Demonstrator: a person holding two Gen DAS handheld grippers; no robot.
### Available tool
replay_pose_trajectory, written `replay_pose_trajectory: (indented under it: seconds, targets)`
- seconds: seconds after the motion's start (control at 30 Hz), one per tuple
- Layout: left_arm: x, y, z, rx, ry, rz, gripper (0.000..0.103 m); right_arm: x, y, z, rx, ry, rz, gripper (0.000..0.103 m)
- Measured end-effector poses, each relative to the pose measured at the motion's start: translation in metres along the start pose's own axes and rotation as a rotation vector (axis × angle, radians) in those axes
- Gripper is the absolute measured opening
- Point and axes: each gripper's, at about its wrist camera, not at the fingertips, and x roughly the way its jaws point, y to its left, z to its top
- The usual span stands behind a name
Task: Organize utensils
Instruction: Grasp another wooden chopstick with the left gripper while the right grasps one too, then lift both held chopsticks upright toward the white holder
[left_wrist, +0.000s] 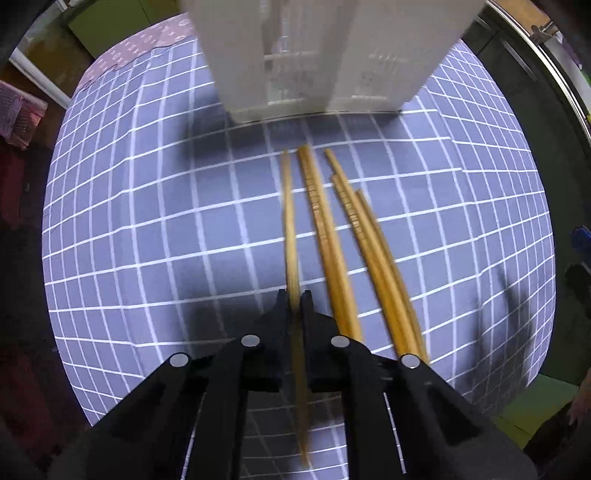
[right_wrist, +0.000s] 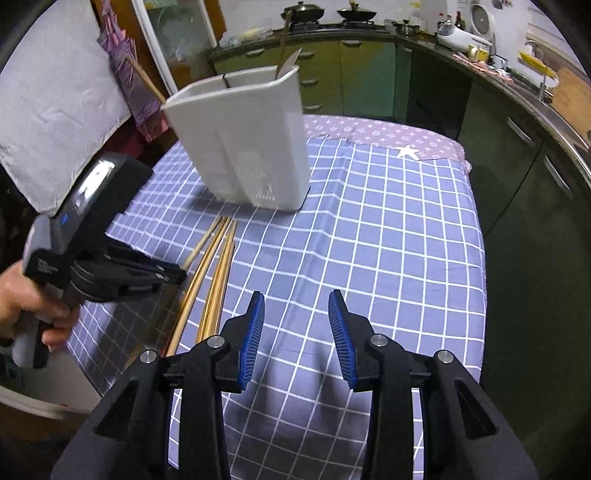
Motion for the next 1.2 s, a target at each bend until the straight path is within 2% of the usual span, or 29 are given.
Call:
replay_pose_trajectory:
  seconds: [0.13, 0.27, 0.3, 0.47, 0.57, 0.8, 1.03, 1.2]
  targets:
    - [-0.008, 0.014, -0.010, -0.008, -0.052, -0.021, 0.007, 0.021, 0.007, 0.003, -0.012, 0.069, 0.034, 0.036]
    - [-0.027, 0.021, -0.025, 0.003, -0.129, -0.045, 0.007, 0.057, 0.021, 0.007, -0.031, 0.187, 0.104, 0.034]
    - [-0.034, 0.022, -0.030, 0.002, -0.158, -0.054, 0.007, 0.064, 0.025, 0.007, -0.038, 0.205, 0.106, 0.028]
    - [-0.062, 0.033, -0.056, 0.017, -0.268, -0.075, 0.007, 0.089, 0.046, 0.017, -0.069, 0.258, 0.115, 0.021]
    - [-0.078, 0.045, -0.070, 0.014, -0.334, -0.099, 0.007, 0.103, 0.056, 0.023, -0.088, 0.288, 0.099, 0.022]
    - [-0.103, 0.039, -0.099, 0.059, -0.466, -0.097, 0.007, 0.121, 0.066, 0.027, -0.107, 0.329, 0.065, 0.019]
    - [-0.110, 0.038, -0.113, 0.070, -0.486, -0.121, 0.007, 0.127, 0.079, 0.026, -0.144, 0.364, 0.029, 0.019]
    - [-0.115, 0.040, -0.118, 0.081, -0.517, -0.112, 0.007, 0.131, 0.096, 0.026, -0.190, 0.375, -0.031, 0.018]
